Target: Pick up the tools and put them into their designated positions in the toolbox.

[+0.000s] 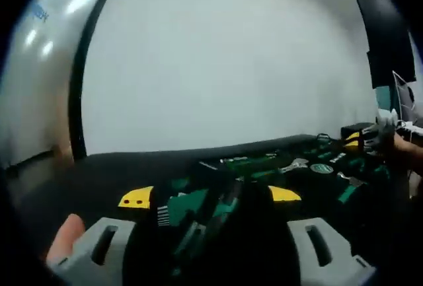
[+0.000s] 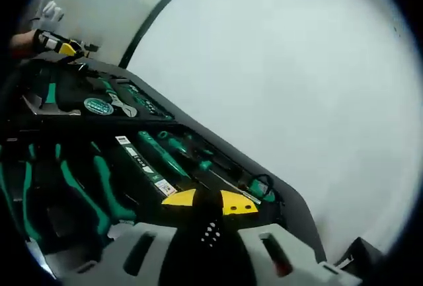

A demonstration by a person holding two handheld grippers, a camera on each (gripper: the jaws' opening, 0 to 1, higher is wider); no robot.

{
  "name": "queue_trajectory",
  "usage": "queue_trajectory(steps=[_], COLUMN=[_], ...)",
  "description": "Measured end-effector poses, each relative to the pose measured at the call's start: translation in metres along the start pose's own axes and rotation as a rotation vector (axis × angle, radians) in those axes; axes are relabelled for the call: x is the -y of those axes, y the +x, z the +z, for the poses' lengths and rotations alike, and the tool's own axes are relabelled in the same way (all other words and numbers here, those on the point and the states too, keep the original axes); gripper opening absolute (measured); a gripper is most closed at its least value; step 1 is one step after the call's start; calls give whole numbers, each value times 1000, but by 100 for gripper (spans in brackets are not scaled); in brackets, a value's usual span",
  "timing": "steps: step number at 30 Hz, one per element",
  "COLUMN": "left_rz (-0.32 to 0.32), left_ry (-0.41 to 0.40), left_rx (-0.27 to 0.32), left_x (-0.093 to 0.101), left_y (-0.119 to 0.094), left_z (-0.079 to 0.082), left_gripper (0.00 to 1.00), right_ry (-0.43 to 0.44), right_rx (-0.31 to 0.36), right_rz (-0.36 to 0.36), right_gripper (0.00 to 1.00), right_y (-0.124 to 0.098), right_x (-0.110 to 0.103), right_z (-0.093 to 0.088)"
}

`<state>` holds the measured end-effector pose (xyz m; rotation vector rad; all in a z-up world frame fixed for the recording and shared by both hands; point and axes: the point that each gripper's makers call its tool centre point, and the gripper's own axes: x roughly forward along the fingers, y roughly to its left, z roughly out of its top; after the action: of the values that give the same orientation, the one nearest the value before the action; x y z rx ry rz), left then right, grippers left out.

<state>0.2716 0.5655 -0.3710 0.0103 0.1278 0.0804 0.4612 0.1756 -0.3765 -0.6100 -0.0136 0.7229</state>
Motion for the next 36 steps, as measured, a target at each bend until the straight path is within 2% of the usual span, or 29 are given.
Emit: queue_trajectory(steps=[1,2,4,5,6,8,9,10,11,12,14,18,20,22,25,28,31,34,36], left_rz=[5,3,11,33,9,-6,15,58,76,62,61,73,43,36,-41,-39,-114,-182,-259], left_ry=[-15,-23,-4,11,-1,-121,-157,-160,-170,-162,-145,-96,-117,-109,-188,-210,-284,-301,-310], left_rx=[-23,-25,-19,-5,21,47,66,44,32,41,114,169,216,235,276,243,210,241,258], left_x=[-1,3,0,-5,-3,-5,-9,-14,-17,-11,-2,12,25,33,54,63,85,101,120], left_y=[2,3,8,9,8,5,1,-2,-5,-11,-18,-30,-36,-40,-43,-41,-41,-42,-45], left_z=[-5,-5,-6,-5,-3,1,6,6,8,13,33,66,86,100,120,126,130,141,148], left_gripper=[55,44,41,34,33,27,20,18,17,17,16,16,16,16,16,15,15,15,15], right_ry=[-3,0,11,19,25,25,22,19,16,14,13,12,10,7,9,12,10,5,1], right_rx=[0,3,7,7,5,0,-1,0,1,-1,-5,-4,-8,-8,-9,-11,-11,-14,-13], right_rz=[-2,-6,-13,-15,-13,-10,-11,-13,-14,-14,-13,-16,-14,-15,-16,-17,-18,-13,-9], right_gripper=[10,10,10,10,10,10,10,10,10,10,10,10,10,10,10,10,10,10,10], right_y=[1,0,0,0,0,2,2,3,3,3,4,5,5,5,5,5,4,5,5], right_x=[0,1,4,5,5,4,4,5,5,4,4,5,4,4,4,5,4,3,2], right_z=[0,1,1,1,0,-1,-1,0,0,-1,-1,-1,-2,-2,-2,-2,-2,-3,-3])
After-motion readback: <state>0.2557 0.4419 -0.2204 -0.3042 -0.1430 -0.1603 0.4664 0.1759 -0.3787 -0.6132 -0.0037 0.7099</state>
